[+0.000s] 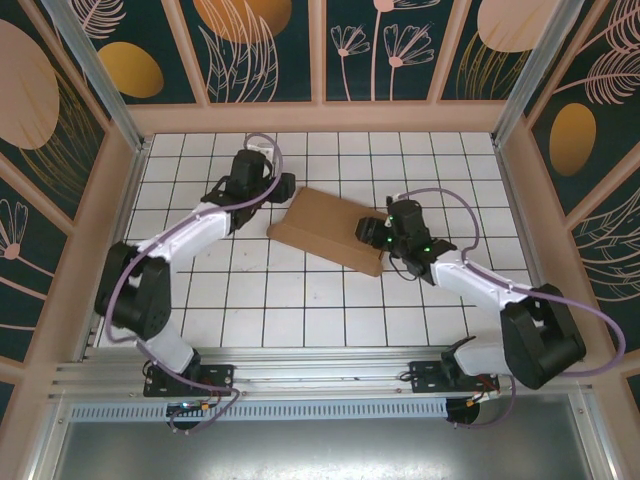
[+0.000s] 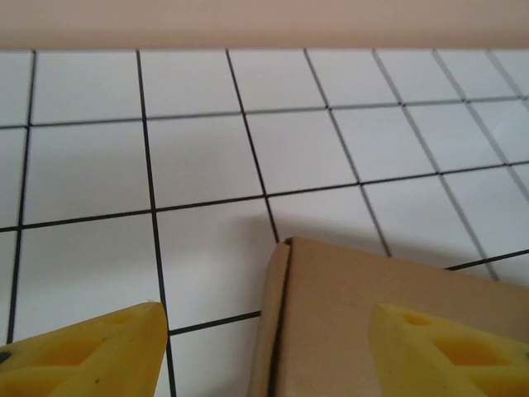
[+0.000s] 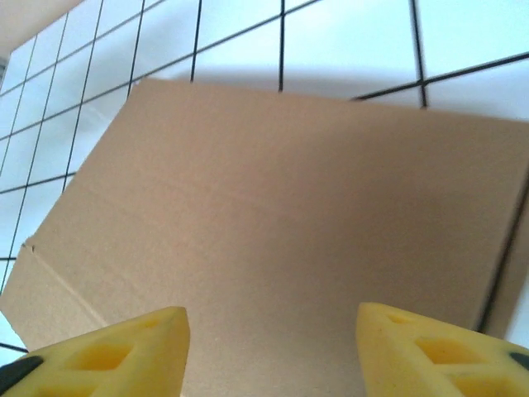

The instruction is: Fold the paper box

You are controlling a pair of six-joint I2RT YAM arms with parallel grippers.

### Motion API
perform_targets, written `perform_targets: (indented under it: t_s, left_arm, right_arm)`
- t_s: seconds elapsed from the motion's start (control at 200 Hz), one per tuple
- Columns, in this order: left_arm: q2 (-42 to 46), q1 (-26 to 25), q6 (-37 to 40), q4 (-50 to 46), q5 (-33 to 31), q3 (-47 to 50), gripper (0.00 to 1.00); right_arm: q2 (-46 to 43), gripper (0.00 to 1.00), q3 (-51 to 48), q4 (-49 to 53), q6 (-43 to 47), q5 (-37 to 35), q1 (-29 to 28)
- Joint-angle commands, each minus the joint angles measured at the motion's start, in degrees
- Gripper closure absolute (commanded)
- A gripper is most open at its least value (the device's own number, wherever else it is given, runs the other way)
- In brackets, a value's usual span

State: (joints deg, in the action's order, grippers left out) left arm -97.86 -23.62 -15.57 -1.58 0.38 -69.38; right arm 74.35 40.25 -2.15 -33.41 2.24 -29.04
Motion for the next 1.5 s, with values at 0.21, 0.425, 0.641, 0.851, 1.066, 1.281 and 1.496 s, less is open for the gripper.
perform_targets:
  t_s: [0.21,0.425,0.641,0.851,1.066,1.281,1.496]
  left_arm:
    - [-11.06,2.43,10.06,-7.25,12.96,-5.94,0.34]
    - [-14.07,2.39,9.48,-8.15,14.66,-5.85,0.35]
    - [-15.53,2.43,7.54,-8.07,12.89,-3.00,0.39]
    - [-16.73,2.43,6.04,-7.82,13.83,-0.50,0.47]
    - [-16.31,2.39,3.40,-6.76,16.22,3.28,0.57]
    - [-13.42,2.43,-1.99,-3.08,19.69,9.21,0.66]
    - [-9.36,2.42,-7.08,-0.55,21.14,15.45,0.77]
  right_arm:
    - [0.85,0.33,-0.11,6.42,-5.12,0.32,4.40]
    - [7.21,0.33,-1.84,4.96,-3.92,-1.55,4.71]
    - [15.94,0.43,-1.34,4.58,-1.10,-7.35,1.68]
    - [20.28,0.59,-1.01,3.99,-0.07,-8.60,0.90]
    - [20.83,0.61,0.00,2.41,2.92,-4.94,2.11]
    - [21.47,0.60,1.51,0.54,5.96,-0.68,4.26]
    - [22.49,0.57,3.09,-0.79,8.08,5.32,7.24]
